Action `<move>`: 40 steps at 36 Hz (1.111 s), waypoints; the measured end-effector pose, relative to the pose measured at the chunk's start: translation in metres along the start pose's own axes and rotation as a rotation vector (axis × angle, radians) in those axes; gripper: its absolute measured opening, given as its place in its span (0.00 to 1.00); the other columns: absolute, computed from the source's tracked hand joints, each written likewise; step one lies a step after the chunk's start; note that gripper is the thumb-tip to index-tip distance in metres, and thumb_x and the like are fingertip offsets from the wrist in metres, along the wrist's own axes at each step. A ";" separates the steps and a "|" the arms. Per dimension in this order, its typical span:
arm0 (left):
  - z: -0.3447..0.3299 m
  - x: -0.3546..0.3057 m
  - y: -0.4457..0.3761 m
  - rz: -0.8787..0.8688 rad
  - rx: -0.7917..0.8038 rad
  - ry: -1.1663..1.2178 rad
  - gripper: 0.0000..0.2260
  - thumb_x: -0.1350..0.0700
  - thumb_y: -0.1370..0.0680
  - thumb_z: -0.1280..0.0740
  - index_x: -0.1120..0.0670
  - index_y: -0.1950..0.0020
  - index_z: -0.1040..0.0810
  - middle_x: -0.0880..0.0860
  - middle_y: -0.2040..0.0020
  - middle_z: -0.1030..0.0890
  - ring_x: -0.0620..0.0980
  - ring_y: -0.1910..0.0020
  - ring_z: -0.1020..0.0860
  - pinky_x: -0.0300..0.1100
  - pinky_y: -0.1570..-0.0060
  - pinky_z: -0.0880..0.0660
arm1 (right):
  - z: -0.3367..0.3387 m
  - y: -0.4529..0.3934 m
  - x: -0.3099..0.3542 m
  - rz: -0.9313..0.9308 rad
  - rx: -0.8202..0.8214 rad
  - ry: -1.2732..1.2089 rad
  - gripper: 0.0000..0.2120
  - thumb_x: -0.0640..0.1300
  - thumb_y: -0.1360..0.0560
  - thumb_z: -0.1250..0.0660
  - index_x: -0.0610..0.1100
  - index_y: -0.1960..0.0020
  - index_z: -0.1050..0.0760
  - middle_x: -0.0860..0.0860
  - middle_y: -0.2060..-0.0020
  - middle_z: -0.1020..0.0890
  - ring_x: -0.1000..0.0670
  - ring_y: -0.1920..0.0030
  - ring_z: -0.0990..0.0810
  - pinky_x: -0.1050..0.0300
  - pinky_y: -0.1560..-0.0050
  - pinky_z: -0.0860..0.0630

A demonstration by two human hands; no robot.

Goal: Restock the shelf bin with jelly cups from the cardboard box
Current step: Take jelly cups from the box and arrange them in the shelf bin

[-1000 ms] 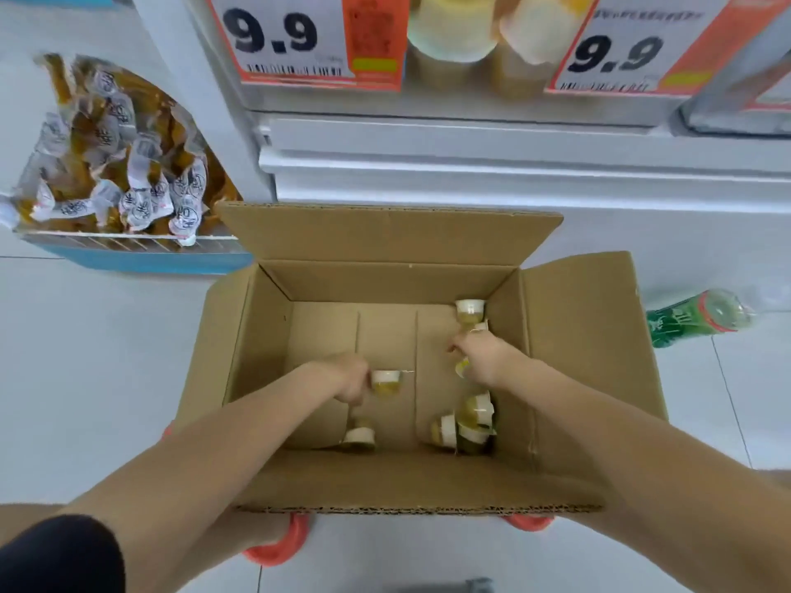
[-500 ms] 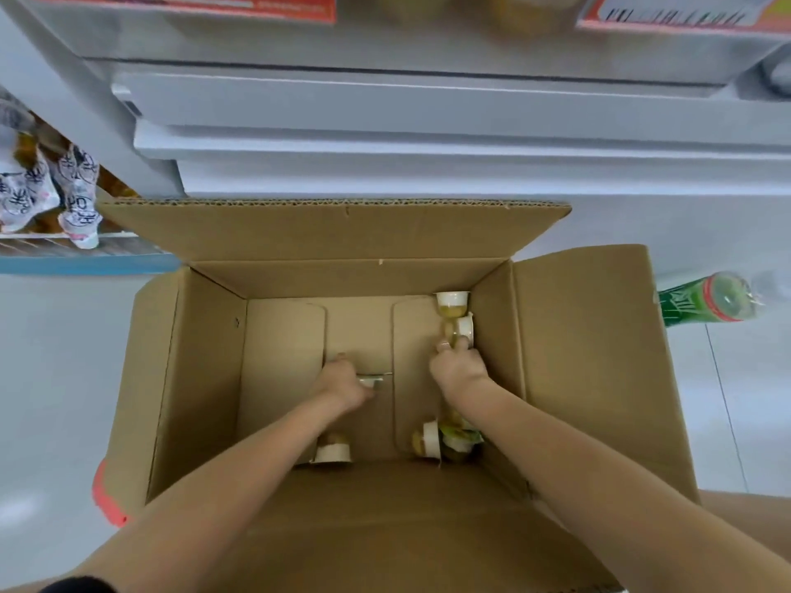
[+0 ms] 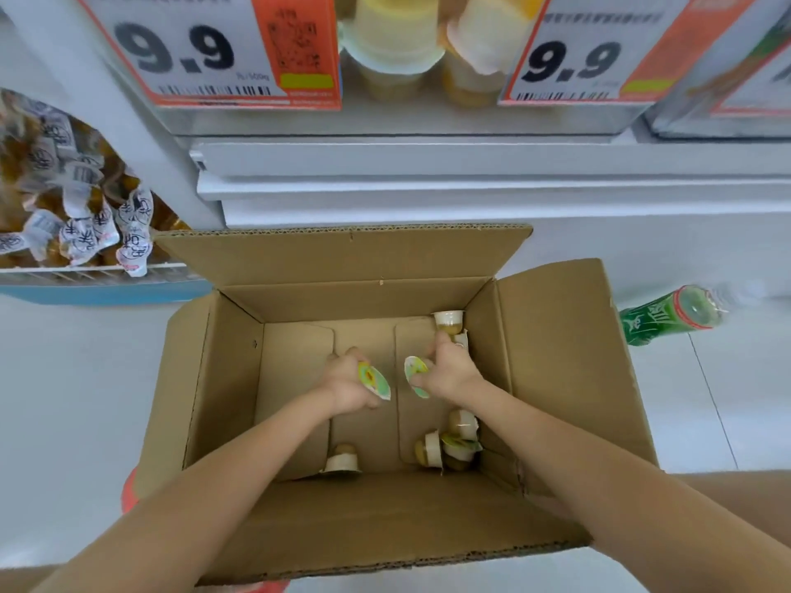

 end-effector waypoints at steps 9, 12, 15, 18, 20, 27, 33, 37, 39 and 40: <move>0.048 -0.052 0.050 -0.202 -0.069 0.257 0.20 0.65 0.33 0.27 0.55 0.46 0.31 0.48 0.60 0.27 0.46 0.62 0.29 0.35 0.67 0.32 | 0.045 0.046 0.050 0.004 -0.077 -0.337 0.20 0.47 0.28 0.32 0.41 0.44 0.38 0.48 0.55 0.27 0.51 0.64 0.28 0.63 0.76 0.34; 0.069 -0.068 0.075 -0.261 -0.099 0.324 0.19 0.65 0.34 0.26 0.54 0.48 0.28 0.49 0.60 0.25 0.43 0.64 0.28 0.33 0.66 0.30 | 0.067 0.064 0.064 0.008 -0.119 -0.374 0.23 0.49 0.27 0.34 0.39 0.39 0.38 0.45 0.52 0.25 0.50 0.64 0.27 0.59 0.74 0.34; 0.090 -0.086 0.103 -0.327 -0.121 0.398 0.20 0.63 0.36 0.22 0.55 0.49 0.27 0.49 0.61 0.24 0.44 0.63 0.27 0.31 0.66 0.30 | 0.085 0.087 0.085 0.060 -0.095 -0.527 0.21 0.50 0.24 0.39 0.39 0.37 0.39 0.46 0.54 0.25 0.49 0.60 0.24 0.54 0.66 0.22; 0.114 -0.101 0.130 -0.352 -0.157 0.440 0.25 0.58 0.39 0.19 0.56 0.47 0.26 0.50 0.58 0.22 0.47 0.59 0.25 0.37 0.60 0.29 | 0.098 0.112 0.109 0.086 0.039 -0.783 0.16 0.52 0.24 0.44 0.43 0.41 0.35 0.44 0.54 0.24 0.46 0.59 0.22 0.53 0.63 0.21; 0.129 -0.113 0.150 -0.396 -0.148 0.480 0.30 0.52 0.44 0.19 0.58 0.46 0.24 0.52 0.56 0.19 0.47 0.58 0.23 0.37 0.59 0.27 | 0.109 0.128 0.124 0.122 0.080 -0.907 0.11 0.49 0.22 0.47 0.43 0.49 0.32 0.42 0.56 0.23 0.45 0.60 0.23 0.54 0.60 0.22; 0.158 -0.132 0.209 -0.510 0.022 0.795 0.20 0.63 0.28 0.28 0.60 0.39 0.28 0.54 0.51 0.23 0.45 0.58 0.24 0.35 0.60 0.25 | 0.158 0.185 0.166 0.427 0.079 -1.006 0.04 0.38 0.20 0.43 0.42 0.53 0.31 0.45 0.61 0.27 0.47 0.63 0.25 0.50 0.57 0.23; 0.165 -0.158 0.236 -0.617 0.113 0.990 0.13 0.53 0.29 0.33 0.59 0.50 0.26 0.52 0.60 0.20 0.45 0.62 0.22 0.33 0.62 0.22 | 0.181 0.208 0.176 0.688 0.098 -0.917 0.09 0.40 0.23 0.36 0.42 0.43 0.29 0.46 0.50 0.24 0.52 0.58 0.23 0.59 0.55 0.24; 0.165 -0.164 0.237 -0.630 0.159 1.081 0.25 0.54 0.32 0.31 0.61 0.38 0.29 0.55 0.50 0.21 0.46 0.57 0.21 0.36 0.59 0.22 | 0.188 0.217 0.185 0.834 0.051 -0.708 0.13 0.37 0.24 0.34 0.44 0.40 0.28 0.52 0.51 0.21 0.54 0.53 0.22 0.61 0.50 0.24; 0.167 -0.163 0.235 -0.615 0.178 1.172 0.26 0.56 0.32 0.31 0.61 0.35 0.30 0.55 0.49 0.22 0.47 0.55 0.21 0.37 0.59 0.22 | 0.191 0.219 0.189 0.875 0.049 -0.636 0.15 0.38 0.25 0.33 0.44 0.39 0.27 0.51 0.52 0.20 0.52 0.50 0.21 0.56 0.42 0.25; 0.168 -0.161 0.233 -0.607 0.189 1.208 0.25 0.57 0.32 0.31 0.59 0.35 0.29 0.54 0.49 0.21 0.47 0.55 0.21 0.38 0.58 0.21 | 0.191 0.220 0.190 0.885 0.061 -0.616 0.15 0.38 0.25 0.32 0.44 0.39 0.27 0.50 0.51 0.19 0.51 0.49 0.21 0.54 0.41 0.25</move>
Point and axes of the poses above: each hand's wrist, its own y-axis away from the middle knuckle, its own z-axis out of the back of the hand, x = y × z, the point moved 6 cm from there along -y, towards the middle knuckle
